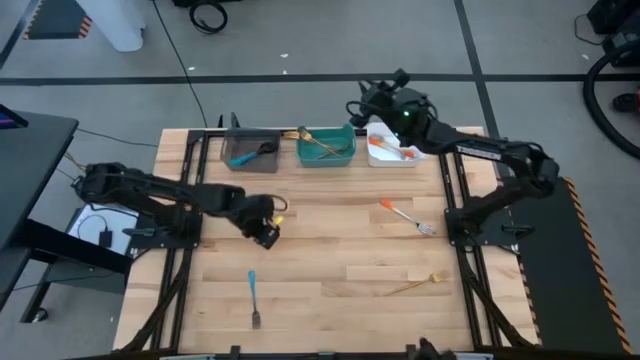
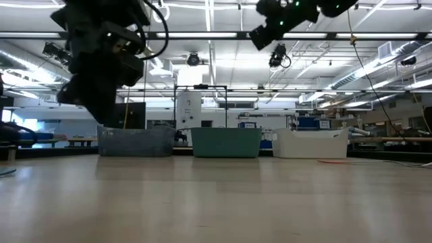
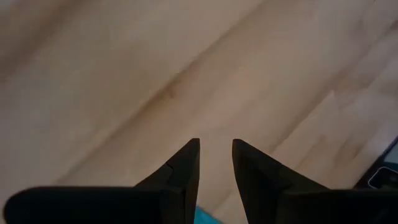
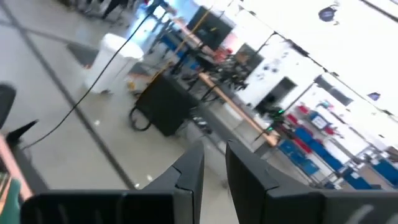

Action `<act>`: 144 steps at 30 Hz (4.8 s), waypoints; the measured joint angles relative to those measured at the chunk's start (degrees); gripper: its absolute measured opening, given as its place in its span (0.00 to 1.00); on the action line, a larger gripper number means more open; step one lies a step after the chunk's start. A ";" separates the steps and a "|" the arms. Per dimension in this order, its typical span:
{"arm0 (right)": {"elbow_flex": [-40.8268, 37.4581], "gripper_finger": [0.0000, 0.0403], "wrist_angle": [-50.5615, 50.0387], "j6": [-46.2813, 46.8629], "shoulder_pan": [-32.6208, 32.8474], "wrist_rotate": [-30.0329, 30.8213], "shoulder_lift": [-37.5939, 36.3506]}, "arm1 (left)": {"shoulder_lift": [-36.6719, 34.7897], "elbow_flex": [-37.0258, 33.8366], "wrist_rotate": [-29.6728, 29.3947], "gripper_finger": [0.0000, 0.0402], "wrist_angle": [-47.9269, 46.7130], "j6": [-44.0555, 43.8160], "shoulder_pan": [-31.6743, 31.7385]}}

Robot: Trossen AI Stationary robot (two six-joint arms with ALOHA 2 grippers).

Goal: Sort silverware by color (type)
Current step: Put the blue fork into the black transparent bin

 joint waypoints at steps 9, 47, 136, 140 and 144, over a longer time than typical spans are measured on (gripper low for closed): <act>0.00 0.19 -0.07 0.67 9.10 12.34 -4.97 | -0.01 0.00 -3.74 0.25 0.63 -15.76 -16.71; 0.00 0.19 -1.62 0.06 35.81 45.23 -4.39 | 10.22 -0.02 -21.36 0.26 9.72 -63.96 -44.24; 0.01 0.19 -3.78 0.09 39.59 47.89 -4.37 | 30.89 25.14 -17.06 0.26 -7.83 77.37 -33.96; 0.01 0.19 -3.81 0.11 39.59 47.89 -4.37 | 31.28 25.14 -15.20 0.26 -7.71 80.39 -33.63; 0.02 0.19 -4.01 0.11 39.59 47.91 -4.37 | 32.53 25.14 -11.75 0.26 -8.73 80.83 -33.71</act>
